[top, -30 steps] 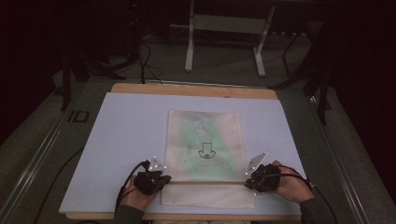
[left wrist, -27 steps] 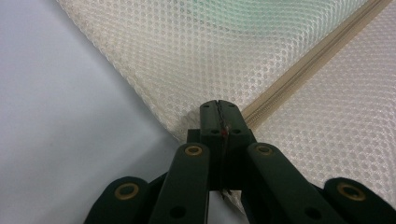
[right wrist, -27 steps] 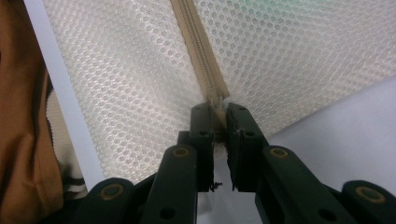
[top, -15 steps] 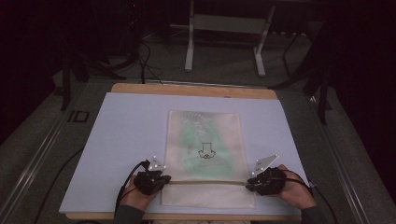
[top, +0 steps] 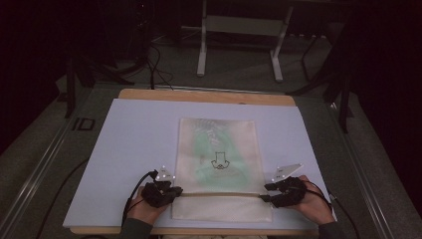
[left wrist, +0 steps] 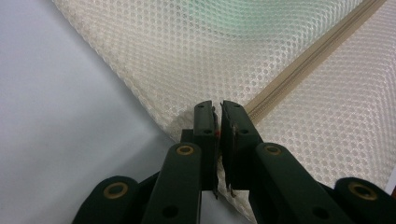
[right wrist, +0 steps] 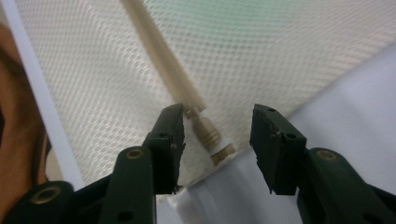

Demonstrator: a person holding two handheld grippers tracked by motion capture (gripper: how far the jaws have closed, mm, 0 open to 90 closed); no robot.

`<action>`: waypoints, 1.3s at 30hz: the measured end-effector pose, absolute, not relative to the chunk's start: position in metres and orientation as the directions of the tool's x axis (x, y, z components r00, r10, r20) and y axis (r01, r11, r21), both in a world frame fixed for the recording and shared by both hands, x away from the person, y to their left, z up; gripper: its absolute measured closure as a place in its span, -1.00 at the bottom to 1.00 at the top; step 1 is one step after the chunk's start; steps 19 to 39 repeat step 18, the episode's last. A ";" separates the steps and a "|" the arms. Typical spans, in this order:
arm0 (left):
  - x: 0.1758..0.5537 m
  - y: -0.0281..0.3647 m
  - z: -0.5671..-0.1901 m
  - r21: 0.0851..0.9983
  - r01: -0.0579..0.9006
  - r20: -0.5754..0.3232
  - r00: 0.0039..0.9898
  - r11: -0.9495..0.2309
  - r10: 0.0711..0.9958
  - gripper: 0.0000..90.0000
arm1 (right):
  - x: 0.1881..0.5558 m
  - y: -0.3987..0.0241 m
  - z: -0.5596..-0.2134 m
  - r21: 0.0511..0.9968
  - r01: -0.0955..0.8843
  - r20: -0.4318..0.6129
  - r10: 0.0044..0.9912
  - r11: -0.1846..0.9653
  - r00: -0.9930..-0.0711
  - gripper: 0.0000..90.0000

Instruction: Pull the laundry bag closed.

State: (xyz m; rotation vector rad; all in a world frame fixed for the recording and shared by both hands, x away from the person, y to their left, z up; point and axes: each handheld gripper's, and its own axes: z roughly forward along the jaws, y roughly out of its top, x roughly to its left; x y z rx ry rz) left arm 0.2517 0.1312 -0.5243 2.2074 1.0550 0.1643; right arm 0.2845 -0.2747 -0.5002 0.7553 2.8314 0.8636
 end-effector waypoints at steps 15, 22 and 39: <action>0.252 0.143 -0.519 0.686 0.614 -0.171 0.657 -0.390 0.734 0.78 | 0.294 -0.307 -0.498 0.634 0.511 0.053 0.626 0.581 -0.778 0.13; 0.254 0.154 -0.517 0.713 0.608 -0.161 0.628 -0.350 0.762 0.74 | 0.295 -0.309 -0.500 0.634 0.525 0.050 0.648 0.568 -0.760 0.12; 0.254 0.154 -0.517 0.713 0.608 -0.161 0.628 -0.350 0.762 0.74 | 0.295 -0.309 -0.500 0.634 0.525 0.050 0.648 0.568 -0.760 0.12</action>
